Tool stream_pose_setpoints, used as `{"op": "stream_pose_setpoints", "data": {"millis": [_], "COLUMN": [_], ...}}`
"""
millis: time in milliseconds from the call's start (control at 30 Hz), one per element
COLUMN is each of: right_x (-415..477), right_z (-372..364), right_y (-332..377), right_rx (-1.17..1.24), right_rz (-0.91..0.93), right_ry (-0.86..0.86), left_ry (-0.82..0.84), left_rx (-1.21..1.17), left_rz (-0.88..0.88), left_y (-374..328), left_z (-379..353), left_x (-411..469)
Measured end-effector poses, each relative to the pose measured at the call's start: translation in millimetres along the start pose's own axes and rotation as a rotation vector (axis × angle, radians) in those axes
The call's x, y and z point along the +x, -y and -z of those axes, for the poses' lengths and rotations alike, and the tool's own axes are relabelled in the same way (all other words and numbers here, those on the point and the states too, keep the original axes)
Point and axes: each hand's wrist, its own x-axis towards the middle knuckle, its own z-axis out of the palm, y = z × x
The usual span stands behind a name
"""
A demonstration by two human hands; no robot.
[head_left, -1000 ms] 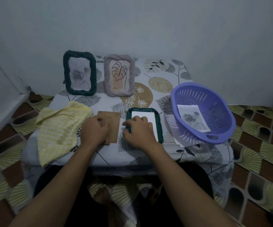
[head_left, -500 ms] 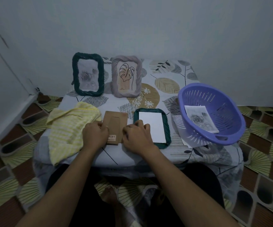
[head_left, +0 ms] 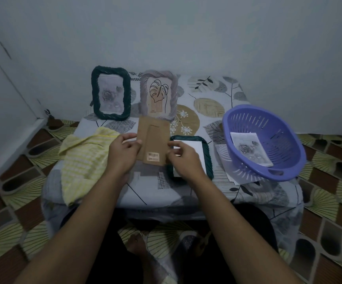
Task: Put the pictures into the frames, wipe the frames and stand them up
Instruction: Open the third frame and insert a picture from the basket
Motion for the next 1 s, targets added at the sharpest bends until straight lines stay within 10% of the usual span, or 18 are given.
{"op": "stream_pose_setpoints", "data": {"millis": [400, 1000], "right_x": [-2.6, -9.4], "right_z": [65.5, 82.7], "right_y": [-39.5, -70.1], "right_rx": [-0.055, -0.198], "right_rz": [-0.026, -0.077], "right_ry": [-0.234, -0.150], "left_ry": [0.048, 0.107], "left_rx": [0.253, 0.606], "left_rz": [-0.079, -0.212], "left_y": [16.5, 36.5], "left_z": [-62.4, -80.1], "left_x": [-24.8, -30.1]}}
